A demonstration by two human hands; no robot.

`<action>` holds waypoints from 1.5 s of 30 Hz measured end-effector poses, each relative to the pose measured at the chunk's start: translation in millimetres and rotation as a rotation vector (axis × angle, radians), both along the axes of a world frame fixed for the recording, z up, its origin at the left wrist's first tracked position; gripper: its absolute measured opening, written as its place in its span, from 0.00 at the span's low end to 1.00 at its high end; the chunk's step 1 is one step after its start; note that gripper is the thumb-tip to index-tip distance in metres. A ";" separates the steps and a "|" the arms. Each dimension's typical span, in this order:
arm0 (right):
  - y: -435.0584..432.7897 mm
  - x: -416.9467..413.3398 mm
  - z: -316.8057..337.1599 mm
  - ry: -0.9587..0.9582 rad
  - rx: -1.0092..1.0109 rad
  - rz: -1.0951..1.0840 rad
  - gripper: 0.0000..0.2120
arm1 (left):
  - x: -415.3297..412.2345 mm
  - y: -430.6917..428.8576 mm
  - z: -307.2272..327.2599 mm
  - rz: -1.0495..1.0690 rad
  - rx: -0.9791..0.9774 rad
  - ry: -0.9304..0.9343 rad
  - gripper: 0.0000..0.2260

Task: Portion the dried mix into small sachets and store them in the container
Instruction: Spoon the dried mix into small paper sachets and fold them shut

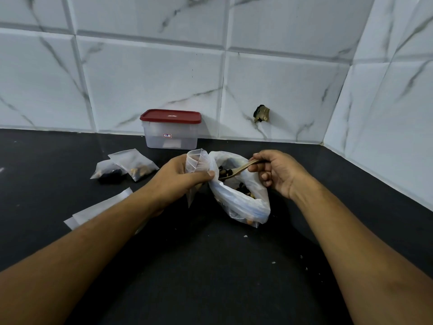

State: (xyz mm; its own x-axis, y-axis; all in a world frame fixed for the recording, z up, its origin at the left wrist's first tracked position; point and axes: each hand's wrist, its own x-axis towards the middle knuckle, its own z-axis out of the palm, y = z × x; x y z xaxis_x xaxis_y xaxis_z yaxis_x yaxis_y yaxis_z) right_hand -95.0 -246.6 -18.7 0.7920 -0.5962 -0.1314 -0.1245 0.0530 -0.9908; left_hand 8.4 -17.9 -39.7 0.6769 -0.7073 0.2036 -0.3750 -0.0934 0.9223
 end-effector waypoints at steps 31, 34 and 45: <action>45.9 -6.1 21.8 -0.222 -0.213 0.152 0.07 | -14.9 2.8 7.6 0.195 0.197 -0.322 0.25; 53.4 -7.6 22.1 -0.215 -0.314 0.327 0.09 | -12.5 2.4 6.1 0.167 0.185 -0.285 0.24; 46.0 -9.3 27.0 -0.315 -0.259 0.337 0.08 | -5.0 0.5 1.5 0.056 0.027 -0.062 0.25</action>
State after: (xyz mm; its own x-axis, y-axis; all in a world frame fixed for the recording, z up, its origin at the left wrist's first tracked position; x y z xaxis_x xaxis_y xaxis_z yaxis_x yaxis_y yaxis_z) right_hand -104.3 -200.5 8.3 0.9226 -0.2831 0.2620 0.2139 -0.1898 -0.9582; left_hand 3.4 -17.3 -38.2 0.7022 -0.6747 0.2274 -0.4245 -0.1404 0.8945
